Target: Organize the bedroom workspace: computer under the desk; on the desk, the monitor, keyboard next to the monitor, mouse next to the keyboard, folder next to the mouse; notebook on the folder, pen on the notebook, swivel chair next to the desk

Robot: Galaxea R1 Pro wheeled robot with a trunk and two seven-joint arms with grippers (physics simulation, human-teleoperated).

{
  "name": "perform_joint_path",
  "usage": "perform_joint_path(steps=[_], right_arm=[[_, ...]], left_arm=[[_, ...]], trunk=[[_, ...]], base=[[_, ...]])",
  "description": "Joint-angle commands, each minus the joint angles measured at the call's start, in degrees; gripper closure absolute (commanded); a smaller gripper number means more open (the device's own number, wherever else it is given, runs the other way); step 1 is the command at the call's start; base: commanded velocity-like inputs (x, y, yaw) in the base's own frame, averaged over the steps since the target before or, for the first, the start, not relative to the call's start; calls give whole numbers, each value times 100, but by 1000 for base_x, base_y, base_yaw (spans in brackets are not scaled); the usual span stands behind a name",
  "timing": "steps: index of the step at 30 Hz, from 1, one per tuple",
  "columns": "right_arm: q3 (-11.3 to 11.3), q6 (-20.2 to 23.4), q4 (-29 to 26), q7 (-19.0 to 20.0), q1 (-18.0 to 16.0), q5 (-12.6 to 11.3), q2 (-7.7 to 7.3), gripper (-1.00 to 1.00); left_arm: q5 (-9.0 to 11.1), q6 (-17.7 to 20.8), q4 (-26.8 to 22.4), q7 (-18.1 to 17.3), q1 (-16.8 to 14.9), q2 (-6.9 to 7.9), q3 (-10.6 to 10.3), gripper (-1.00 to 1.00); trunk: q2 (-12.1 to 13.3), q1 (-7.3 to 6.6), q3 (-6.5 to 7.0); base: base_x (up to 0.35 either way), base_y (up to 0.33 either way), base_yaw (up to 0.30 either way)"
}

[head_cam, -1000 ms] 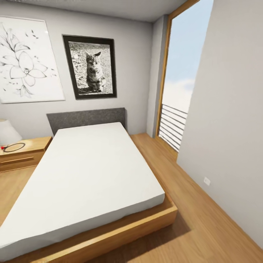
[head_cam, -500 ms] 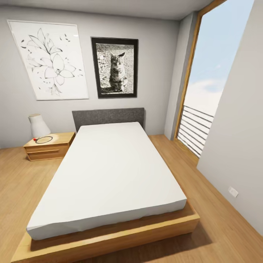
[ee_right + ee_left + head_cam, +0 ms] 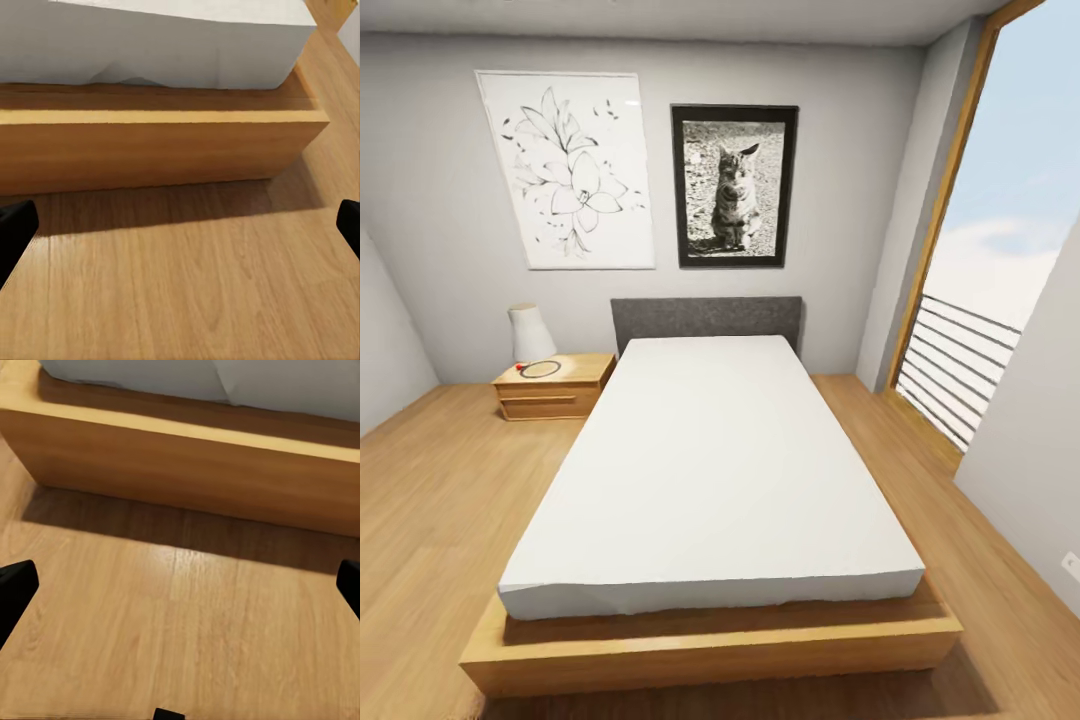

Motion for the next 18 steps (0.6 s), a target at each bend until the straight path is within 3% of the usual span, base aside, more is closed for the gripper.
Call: perform_joint_path(steps=[1, 18], right_arm=[[6, 3, 3, -60, -3, 57, 0, -100], [0, 11, 3, -60, -2, 54, 0, -100]], left_arm=[[-6, -10, -4, -2, -1, -2, 19, -100], [-6, -10, -4, -2, -1, -2, 21, -100]], trunk=[[-4, 0, -6], [-4, 0, -6]], base=[[0, 1, 291], [0, 0, 293]])
